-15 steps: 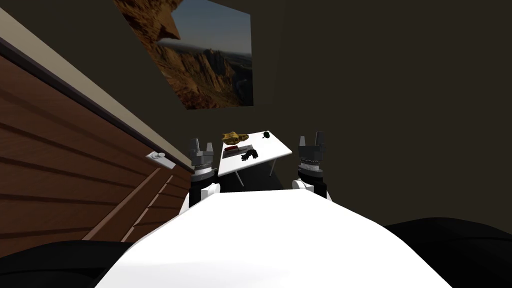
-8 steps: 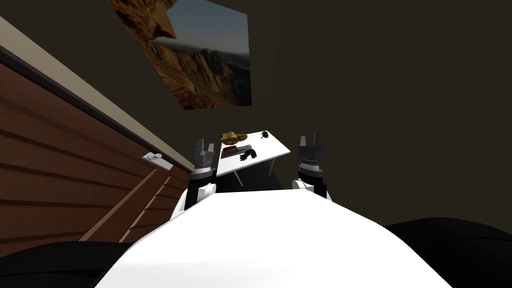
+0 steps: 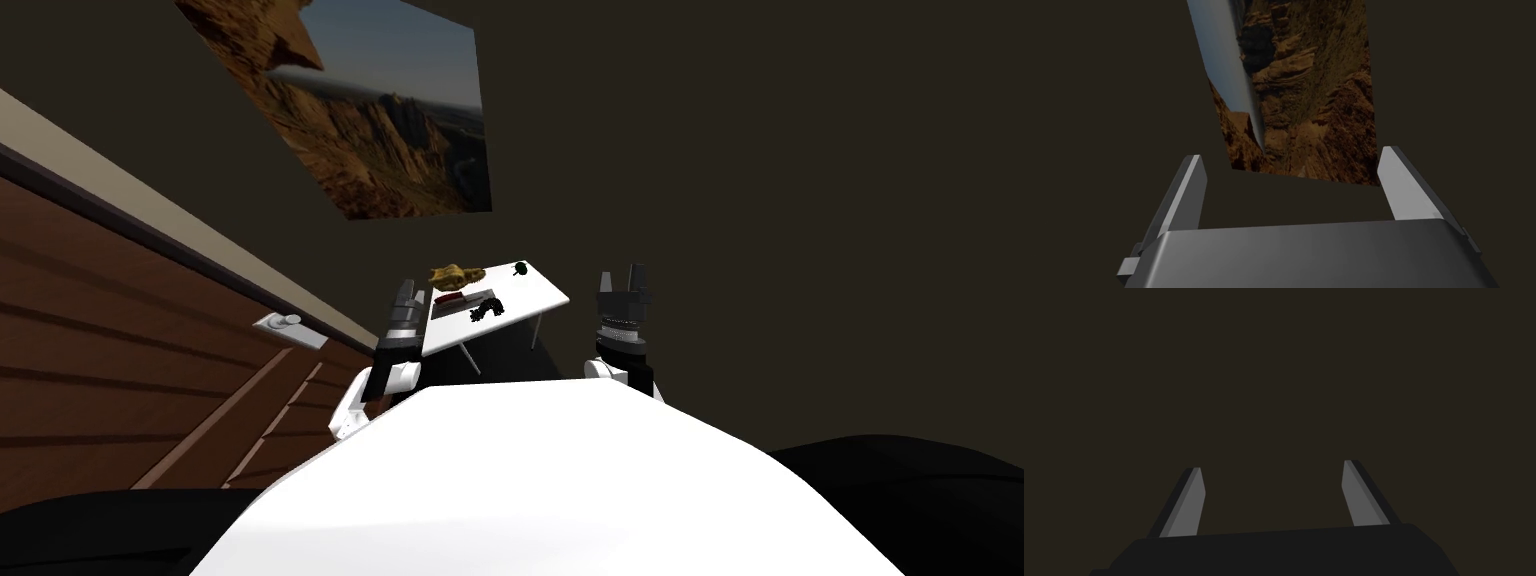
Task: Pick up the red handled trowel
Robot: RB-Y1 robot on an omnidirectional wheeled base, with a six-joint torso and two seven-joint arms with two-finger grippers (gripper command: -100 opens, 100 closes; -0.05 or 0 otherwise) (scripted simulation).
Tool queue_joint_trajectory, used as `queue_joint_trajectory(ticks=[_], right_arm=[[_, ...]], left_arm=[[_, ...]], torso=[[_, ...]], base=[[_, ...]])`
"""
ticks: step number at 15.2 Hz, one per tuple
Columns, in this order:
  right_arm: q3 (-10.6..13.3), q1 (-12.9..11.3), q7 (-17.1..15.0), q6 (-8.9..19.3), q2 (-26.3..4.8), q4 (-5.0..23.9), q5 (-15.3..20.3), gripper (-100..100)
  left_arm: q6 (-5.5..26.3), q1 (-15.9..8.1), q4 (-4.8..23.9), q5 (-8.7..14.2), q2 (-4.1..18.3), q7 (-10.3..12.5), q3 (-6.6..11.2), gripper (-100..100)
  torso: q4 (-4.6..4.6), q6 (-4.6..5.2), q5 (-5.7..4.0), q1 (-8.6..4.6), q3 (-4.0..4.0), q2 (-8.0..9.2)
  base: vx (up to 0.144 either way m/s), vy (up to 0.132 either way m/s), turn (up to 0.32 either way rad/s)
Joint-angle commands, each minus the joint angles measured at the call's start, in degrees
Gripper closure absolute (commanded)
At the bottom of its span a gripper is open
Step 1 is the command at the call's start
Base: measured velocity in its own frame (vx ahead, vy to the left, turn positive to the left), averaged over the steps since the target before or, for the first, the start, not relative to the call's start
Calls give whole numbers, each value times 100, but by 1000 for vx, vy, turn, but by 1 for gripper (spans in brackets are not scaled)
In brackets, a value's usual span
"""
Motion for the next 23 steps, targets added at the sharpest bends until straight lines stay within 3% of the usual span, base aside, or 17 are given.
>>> queue_joint_trajectory(ticks=[1, 5, 10, 13, 15, 23], right_arm=[[0, 0, 0, 0, 0, 0, 0, 0], [0, 0, 0, 0, 0, 0, 0, 0], [0, 0, 0, 0, 0, 0, 0, 0], [0, 0, 0, 0, 0, 0, 0, 0], [0, 0, 0, 0, 0, 0, 0, 0], [0, 1, 0, 0, 0, 0, 0, 0]], left_arm=[[125, -123, 239, 1, 94, -25, 121, -100], [421, -381, 673, 4, 204, -74, 376, -100], [626, -561, 972, 8, 231, -109, 554, -100], [937, -836, 1412, 14, 206, -164, 827, -100], [937, -836, 1422, 14, 206, -164, 827, -100], [1528, -1367, 2268, 29, -77, -274, 1355, -100]], torso=[[0, 0, 0, 0, 0, 0], [-1, 0, 1, 5, -3, -5], [-1, 0, 2, 6, -4, -6], [-2, 1, 2, 8, -5, -8], [-2, 0, 1, 5, -6, -10], [-4, 0, 1, 3, -9, -16]], base=[[-8, -46, -70], [-6, -48, -88], [-2, -41, -73], [4, -40, -110], [9, -39, -48], [14, -39, -87]])
